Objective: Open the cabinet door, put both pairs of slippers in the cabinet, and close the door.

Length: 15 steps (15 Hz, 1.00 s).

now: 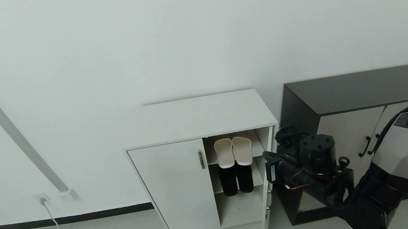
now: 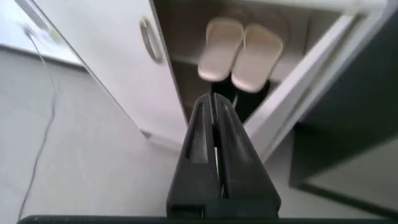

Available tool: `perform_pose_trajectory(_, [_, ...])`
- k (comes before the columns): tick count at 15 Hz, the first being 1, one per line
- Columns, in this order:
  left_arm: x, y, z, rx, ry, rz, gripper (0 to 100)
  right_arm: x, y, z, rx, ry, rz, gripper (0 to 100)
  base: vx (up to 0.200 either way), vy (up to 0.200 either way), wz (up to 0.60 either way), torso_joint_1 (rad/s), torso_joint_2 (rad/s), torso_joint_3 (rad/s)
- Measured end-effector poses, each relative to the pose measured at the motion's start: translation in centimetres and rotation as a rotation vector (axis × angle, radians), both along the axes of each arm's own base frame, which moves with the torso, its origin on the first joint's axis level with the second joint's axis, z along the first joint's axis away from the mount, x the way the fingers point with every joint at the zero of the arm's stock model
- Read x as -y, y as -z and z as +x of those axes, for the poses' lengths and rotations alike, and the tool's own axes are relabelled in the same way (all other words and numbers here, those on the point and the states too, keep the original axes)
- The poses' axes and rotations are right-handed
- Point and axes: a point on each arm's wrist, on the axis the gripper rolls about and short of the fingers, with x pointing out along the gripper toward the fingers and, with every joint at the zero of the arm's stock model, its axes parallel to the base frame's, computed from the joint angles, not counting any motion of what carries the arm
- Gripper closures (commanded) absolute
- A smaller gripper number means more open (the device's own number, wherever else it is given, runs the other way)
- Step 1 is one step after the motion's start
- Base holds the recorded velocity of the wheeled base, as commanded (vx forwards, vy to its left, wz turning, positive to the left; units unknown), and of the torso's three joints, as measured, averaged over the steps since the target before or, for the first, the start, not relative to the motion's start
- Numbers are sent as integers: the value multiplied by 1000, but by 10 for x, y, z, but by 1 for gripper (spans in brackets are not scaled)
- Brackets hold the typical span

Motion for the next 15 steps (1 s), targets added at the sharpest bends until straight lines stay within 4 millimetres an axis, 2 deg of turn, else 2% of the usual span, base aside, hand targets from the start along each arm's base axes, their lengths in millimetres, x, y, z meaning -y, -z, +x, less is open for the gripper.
perform_pose_trajectory(4, [0,0,0,0,1,0,100,15,3,0,-58,31,-72,100,0,0,0,0,0,0])
perform_pose_trajectory(9, [0,0,0,0,0,0,100,37,5,-18,-163,53,-144,100,0,0,0,0,0,0])
perform_pose_trajectory(12, [0,0,0,0,1,0,100,37,15,-21,-192,43,-161,100,0,0,0,0,0,0])
perform_pose_trajectory(15, [0,0,0,0,1,0,100,30,25,-12,-198,41,-159,100,0,0,0,0,0,0])
